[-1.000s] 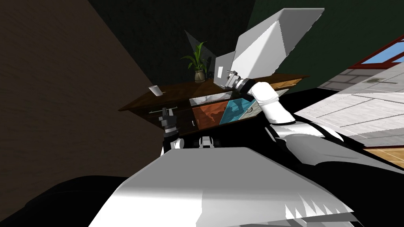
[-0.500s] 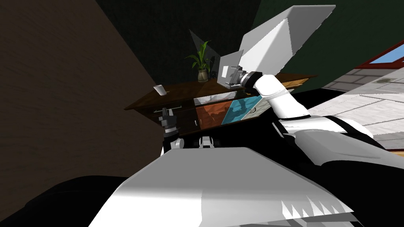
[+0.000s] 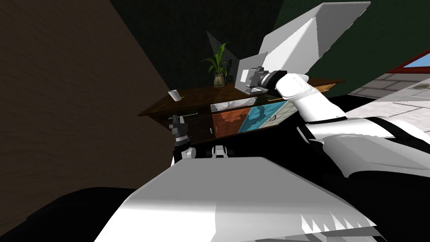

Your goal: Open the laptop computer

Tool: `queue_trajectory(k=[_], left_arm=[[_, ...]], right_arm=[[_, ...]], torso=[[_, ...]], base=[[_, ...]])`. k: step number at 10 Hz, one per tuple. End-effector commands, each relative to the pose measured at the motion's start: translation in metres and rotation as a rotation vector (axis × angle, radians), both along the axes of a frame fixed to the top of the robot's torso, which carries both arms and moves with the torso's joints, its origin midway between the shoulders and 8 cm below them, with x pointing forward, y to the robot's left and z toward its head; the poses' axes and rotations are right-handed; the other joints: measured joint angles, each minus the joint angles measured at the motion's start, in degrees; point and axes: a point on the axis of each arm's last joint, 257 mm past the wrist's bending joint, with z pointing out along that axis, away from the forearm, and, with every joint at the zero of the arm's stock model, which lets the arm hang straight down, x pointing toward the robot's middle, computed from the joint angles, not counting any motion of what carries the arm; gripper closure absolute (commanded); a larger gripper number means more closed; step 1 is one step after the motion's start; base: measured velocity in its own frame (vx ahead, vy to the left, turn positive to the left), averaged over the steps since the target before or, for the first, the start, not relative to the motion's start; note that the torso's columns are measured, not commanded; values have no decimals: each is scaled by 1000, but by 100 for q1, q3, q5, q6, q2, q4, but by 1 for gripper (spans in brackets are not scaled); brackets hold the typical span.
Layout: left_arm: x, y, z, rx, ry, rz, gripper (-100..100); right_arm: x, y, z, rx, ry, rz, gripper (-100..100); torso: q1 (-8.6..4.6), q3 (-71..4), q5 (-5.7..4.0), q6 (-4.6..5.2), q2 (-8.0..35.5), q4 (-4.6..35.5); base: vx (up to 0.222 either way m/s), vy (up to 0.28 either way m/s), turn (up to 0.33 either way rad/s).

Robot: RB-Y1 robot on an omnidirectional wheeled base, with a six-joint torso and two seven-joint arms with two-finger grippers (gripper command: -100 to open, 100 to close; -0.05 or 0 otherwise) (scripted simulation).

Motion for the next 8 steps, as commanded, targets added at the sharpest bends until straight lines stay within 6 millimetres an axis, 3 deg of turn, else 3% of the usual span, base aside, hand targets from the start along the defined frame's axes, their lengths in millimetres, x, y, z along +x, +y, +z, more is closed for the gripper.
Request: queue_trajectory(k=[1,3,4,5,6,7,8], left_arm=[[0,0,0,0,0,0,0],[0,0,0,0,0,0,0],[0,0,0,0,0,0,0],[0,0,0,0,0,0,0],[0,0,0,0,0,0,0],[0,0,0,0,0,0,0],[0,0,0,0,0,0,0]], right_arm=[[4,-26,7,-81,-9,-68,-100],[8,-70,20,-202,-16,-175,-100],[7,-72,22,-206,-18,-180,-100],[7,-95,30,-263,-20,-234,-100],[7,-95,30,-263,-20,-234,-100],[5,-117,38,-314,-22,-285,-100],[5,-117,38,-314,-22,-285,-100]], torso=[[2,-1,0,0,-1,0],[6,-3,1,-1,-4,-1],[18,-5,5,-1,-8,-2],[6,-4,2,0,-6,-2],[-4,-2,-2,1,-1,0],[-11,1,-4,2,2,1],[-7,1,-2,6,3,5]], base=[[2,60,20],[6,93,57],[12,90,29],[2,75,43],[-1,52,21],[-2,57,49],[-1,44,16]])
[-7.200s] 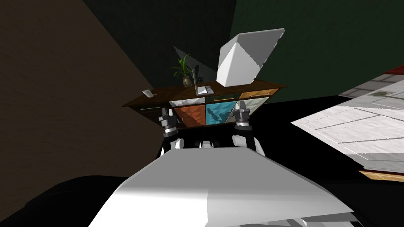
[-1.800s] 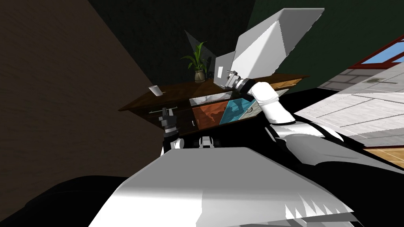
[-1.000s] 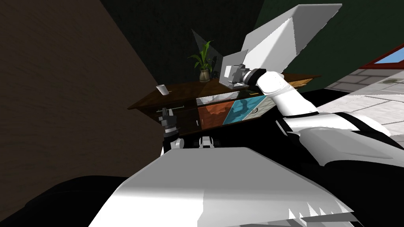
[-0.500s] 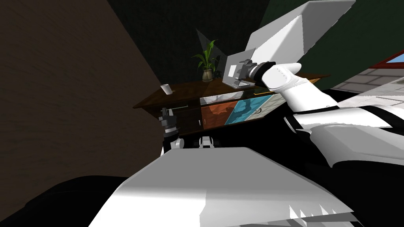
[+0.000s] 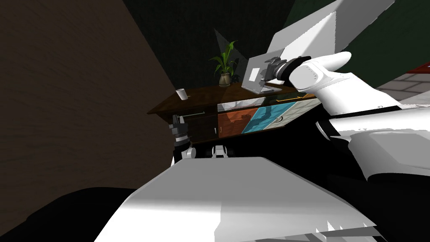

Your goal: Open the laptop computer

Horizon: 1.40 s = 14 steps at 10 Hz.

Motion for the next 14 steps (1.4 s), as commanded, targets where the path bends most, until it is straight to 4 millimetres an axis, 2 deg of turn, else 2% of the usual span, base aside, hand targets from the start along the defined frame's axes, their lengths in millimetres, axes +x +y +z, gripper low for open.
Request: queue_trajectory(k=[1,2,4,5,6,7,9,10,12,13,14], left_arm=[[0,0,0,0,0,0,0],[0,0,0,0,0,0,0],[0,0,0,0,0,0,0],[0,0,0,0,0,0,0],[0,0,0,0,0,0,0],[0,0,0,0,0,0,0],[0,0,0,0,0,0,0],[0,0,0,0,0,0,0],[0,0,0,0,0,0,0],[0,0,0,0,0,0,0],[0,0,0,0,0,0,0]], right_arm=[[-4,-31,13,-72,-4,-75,-100],[-4,-31,13,-73,-4,-76,-100],[-11,-66,29,-150,-8,-159,-100],[-11,-66,29,-150,-8,-159,-100],[-15,-80,36,-182,-10,-194,-100],[-15,-80,36,-182,-10,-194,-100],[-23,-102,48,-227,-13,-246,-100],[-25,-108,52,-240,-14,-263,-100],[-23,-106,50,-232,-13,-252,-100],[-23,-106,50,-231,-13,-252,100],[-28,-113,53,-156,11,-261,100]], torso=[[1,0,0,-3,-1,-3],[9,-3,2,-4,-5,-4],[11,-4,3,-3,-6,-4],[15,-3,6,-3,-5,-2],[7,-2,2,-5,-4,-5],[4,-2,1,-3,-3,-3],[5,-1,0,-5,-3,-4],[10,-1,3,-1,-2,-1],[4,-4,1,-6,-7,-6],[2,-4,-1,-6,-6,-6],[5,-4,0,-6,-6,-6]], base=[[3,53,34],[1,47,20],[7,64,48],[5,51,0],[1,45,27],[0,30,10],[-2,36,26],[7,37,7],[2,8,0],[0,0,0],[18,-40,27]])
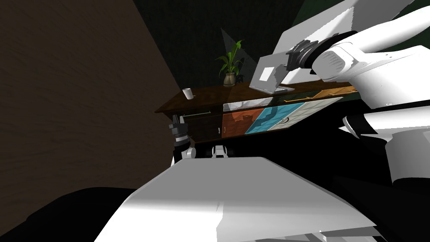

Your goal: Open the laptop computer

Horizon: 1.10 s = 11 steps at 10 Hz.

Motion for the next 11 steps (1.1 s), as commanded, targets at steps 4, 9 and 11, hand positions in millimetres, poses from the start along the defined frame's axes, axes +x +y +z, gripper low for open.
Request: queue_trajectory(k=[4,9,11], left_arm=[[0,0,0,0,0,0,0],[0,0,0,0,0,0,0],[0,0,0,0,0,0,0]], right_arm=[[-15,-18,9,231,38,-22,100],[-24,-22,15,357,56,-20,100],[-19,-6,21,274,48,5,-100]], torso=[[-4,-2,-3,4,-2,-2],[-12,-15,-9,-1,-20,-13],[-8,-1,-2,-2,0,-2]], base=[[31,-83,27],[28,-64,15],[-38,-115,58]])
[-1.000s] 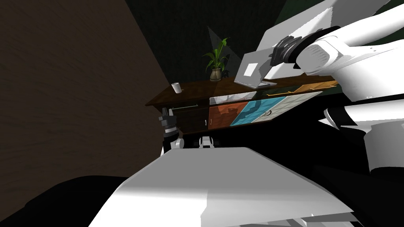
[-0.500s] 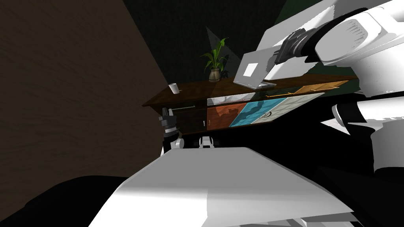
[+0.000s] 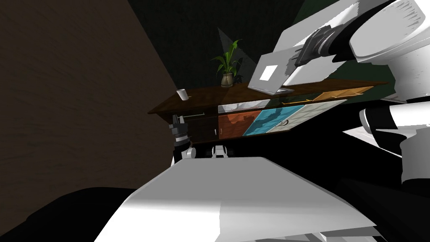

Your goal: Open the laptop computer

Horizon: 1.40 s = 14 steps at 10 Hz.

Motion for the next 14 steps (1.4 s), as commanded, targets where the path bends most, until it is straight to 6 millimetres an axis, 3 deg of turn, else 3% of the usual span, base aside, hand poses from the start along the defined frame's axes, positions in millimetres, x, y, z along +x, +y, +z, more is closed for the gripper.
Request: queue_trajectory(k=[1,5,8,9,14], left_arm=[[0,0,0,0,0,0,0],[0,0,0,0,0,0,0],[0,0,0,0,0,0,0],[0,0,0,0,0,0,0],[0,0,0,0,0,0,0]], right_arm=[[6,18,7,-95,-17,29,-100],[14,51,15,-246,-47,78,-100],[12,47,15,-223,-44,71,-100],[12,47,16,-222,-44,71,100],[0,32,14,-28,4,59,100]], torso=[[-27,2,-24,13,2,-12],[1,-2,-3,8,-5,0],[34,-22,11,4,-40,-9],[29,-17,7,1,-24,-8],[8,1,1,3,-1,2]], base=[[-70,-161,57],[-78,-166,44],[38,-46,26],[6,-4,-1],[31,-67,12]])
